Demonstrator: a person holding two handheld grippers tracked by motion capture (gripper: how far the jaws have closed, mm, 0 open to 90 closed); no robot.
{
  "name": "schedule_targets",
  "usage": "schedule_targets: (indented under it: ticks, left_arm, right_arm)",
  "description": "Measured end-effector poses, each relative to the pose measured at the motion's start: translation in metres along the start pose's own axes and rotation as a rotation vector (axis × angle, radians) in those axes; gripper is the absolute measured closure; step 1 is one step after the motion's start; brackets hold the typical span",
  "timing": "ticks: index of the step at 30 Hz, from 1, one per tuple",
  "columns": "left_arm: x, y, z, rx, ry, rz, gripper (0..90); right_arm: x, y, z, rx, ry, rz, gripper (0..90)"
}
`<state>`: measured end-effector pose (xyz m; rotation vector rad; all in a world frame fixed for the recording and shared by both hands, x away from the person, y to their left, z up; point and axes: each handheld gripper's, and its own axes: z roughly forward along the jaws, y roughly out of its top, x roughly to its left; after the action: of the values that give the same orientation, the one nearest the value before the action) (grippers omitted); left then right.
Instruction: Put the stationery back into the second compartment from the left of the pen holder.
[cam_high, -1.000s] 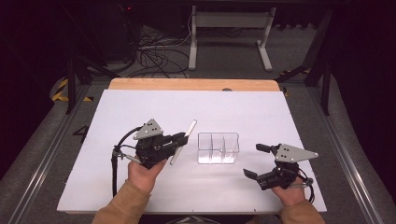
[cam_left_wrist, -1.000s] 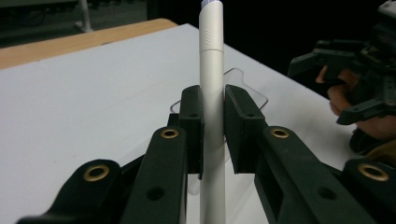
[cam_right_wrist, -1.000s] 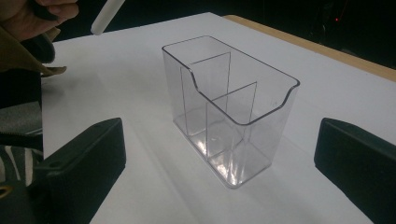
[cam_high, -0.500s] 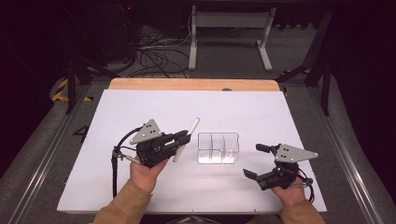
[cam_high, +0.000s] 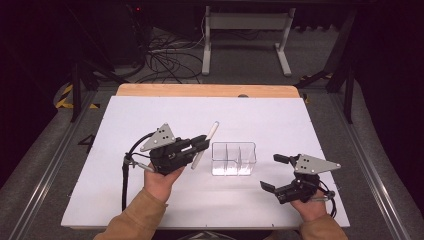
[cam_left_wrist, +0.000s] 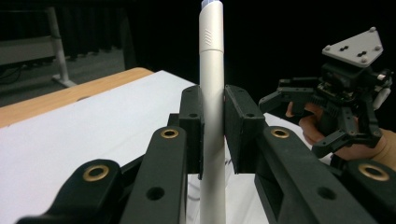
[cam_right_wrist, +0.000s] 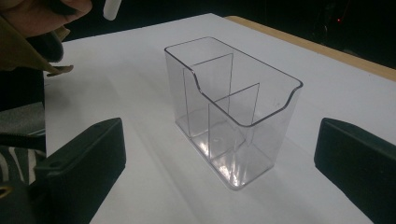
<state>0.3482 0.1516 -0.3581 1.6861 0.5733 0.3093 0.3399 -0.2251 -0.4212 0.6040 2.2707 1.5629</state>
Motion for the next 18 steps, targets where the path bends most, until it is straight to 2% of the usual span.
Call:
schedule_targets:
  ticks: [6,18]
  left_arm:
    - [-0.005,0.010,0.015,-0.004,-0.017,0.033,78.3]
    - [-0.008,0.020,0.042,-0.002,-0.058,0.007,78.2]
  right_arm:
    - [0.000,0.000,0.000,-0.004,0.002,0.001,2.5]
    - [0.001,0.000,0.000,-0.003,0.004,0.001,2.5]
